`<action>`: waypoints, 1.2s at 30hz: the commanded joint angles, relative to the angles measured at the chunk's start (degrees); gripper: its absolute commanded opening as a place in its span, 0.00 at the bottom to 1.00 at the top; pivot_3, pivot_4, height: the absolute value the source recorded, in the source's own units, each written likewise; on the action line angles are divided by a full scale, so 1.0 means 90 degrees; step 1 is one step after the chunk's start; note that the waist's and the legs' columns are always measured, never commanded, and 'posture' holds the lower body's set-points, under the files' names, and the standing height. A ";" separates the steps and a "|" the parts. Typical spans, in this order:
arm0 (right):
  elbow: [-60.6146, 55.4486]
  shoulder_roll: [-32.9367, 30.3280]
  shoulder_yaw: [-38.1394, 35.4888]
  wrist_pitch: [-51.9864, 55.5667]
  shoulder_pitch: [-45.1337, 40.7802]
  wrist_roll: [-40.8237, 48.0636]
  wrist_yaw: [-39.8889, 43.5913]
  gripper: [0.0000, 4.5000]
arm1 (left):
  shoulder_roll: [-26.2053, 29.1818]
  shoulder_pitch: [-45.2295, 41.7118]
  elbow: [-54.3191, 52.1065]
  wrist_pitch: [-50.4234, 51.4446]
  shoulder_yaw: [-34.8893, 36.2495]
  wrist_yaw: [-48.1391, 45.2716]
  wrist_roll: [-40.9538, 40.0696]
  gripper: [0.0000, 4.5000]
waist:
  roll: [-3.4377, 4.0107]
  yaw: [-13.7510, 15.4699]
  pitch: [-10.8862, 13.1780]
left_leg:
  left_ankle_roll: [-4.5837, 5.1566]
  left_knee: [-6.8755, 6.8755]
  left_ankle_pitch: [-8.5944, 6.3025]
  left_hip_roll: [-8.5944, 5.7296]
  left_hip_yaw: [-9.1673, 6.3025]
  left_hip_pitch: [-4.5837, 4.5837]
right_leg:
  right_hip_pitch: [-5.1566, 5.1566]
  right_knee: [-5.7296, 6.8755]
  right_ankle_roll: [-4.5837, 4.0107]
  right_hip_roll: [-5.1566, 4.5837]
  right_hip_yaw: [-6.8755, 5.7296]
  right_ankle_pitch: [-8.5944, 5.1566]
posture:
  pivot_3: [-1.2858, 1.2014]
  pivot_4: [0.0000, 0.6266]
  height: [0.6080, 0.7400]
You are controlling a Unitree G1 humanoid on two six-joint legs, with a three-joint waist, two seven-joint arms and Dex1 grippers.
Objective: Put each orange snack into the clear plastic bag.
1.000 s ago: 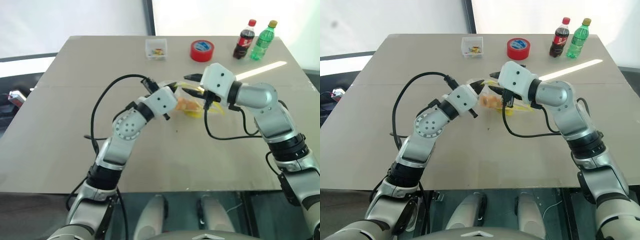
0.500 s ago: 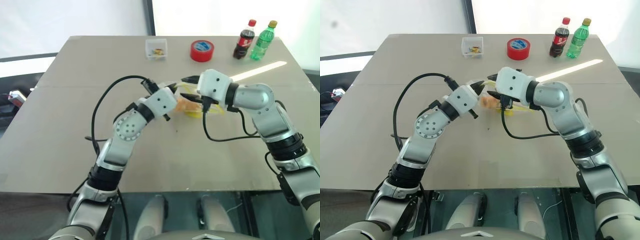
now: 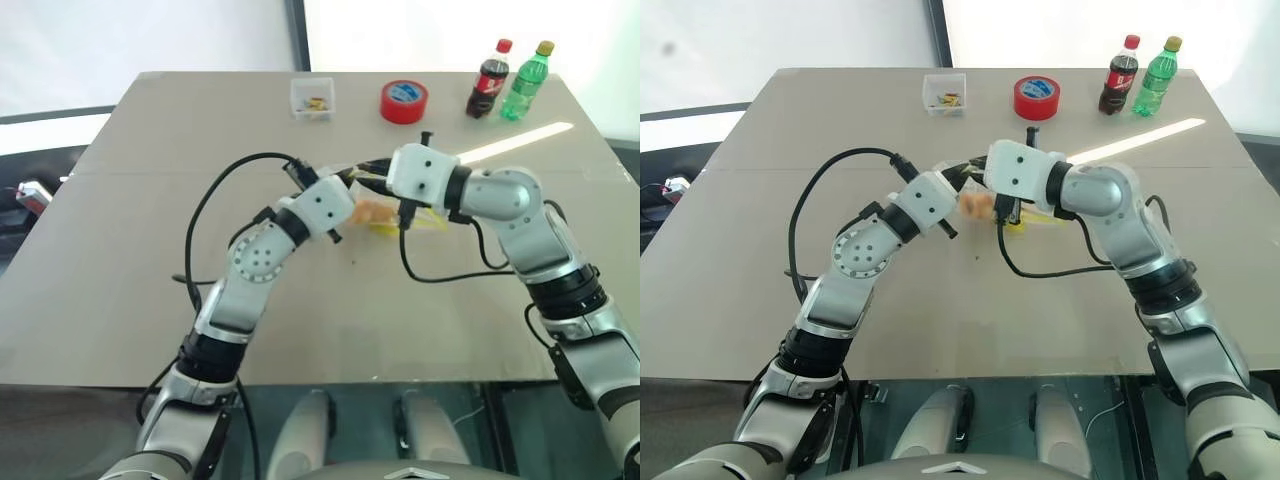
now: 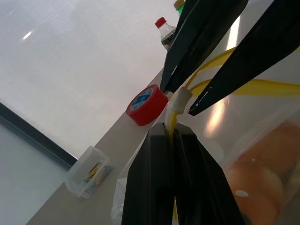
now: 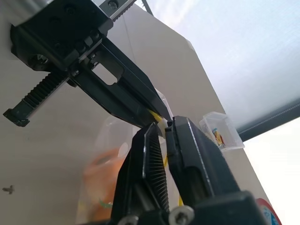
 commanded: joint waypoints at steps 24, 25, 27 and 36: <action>0.0032 0.0063 -0.0067 -0.0165 -0.0183 -0.0250 -0.0162 0.01 | -0.0055 -0.0045 -0.0282 -0.0003 0.0139 0.0033 -0.0067 0.00 | 0.0000 0.0000 0.0000 | 0.0000 0.0000 0.0000 0.0000 0.0001 0.0000 | 0.0000 0.0001 0.0000 0.0000 0.0000 0.0000 | 0.52 0.24 1.00; 0.0033 0.0053 -0.0075 -0.0164 -0.0175 -0.0259 -0.0168 0.01 | -0.0047 -0.0021 -0.0292 0.0003 0.0147 0.0035 -0.0066 0.00 | 0.0000 0.0000 0.0000 | 0.0000 0.0000 0.0000 0.0000 0.0001 0.0000 | 0.0000 0.0001 0.0000 0.0000 0.0000 0.0000 | 0.52 0.24 1.00; 0.0018 0.0022 -0.0108 -0.0152 -0.0142 -0.0259 -0.0174 0.01 | -0.0023 0.0033 -0.0305 0.0023 0.0175 0.0047 -0.0056 0.00 | 0.0000 0.0000 0.0000 | 0.0000 0.0000 0.0000 0.0000 0.0001 0.0000 | 0.0000 0.0001 0.0000 0.0000 0.0000 0.0000 | 0.52 0.24 1.00; -0.0146 -0.0608 -0.0591 0.0178 0.0378 -0.0224 -0.0250 0.01 | 0.0245 0.0338 -0.0175 0.0408 0.0728 0.0439 0.0072 0.00 | 0.0000 0.0006 -0.0001 | 0.0001 0.0001 0.0000 0.0000 0.0001 0.0000 | 0.0000 0.0003 0.0000 0.0000 0.0001 0.0000 | 0.52 0.24 1.00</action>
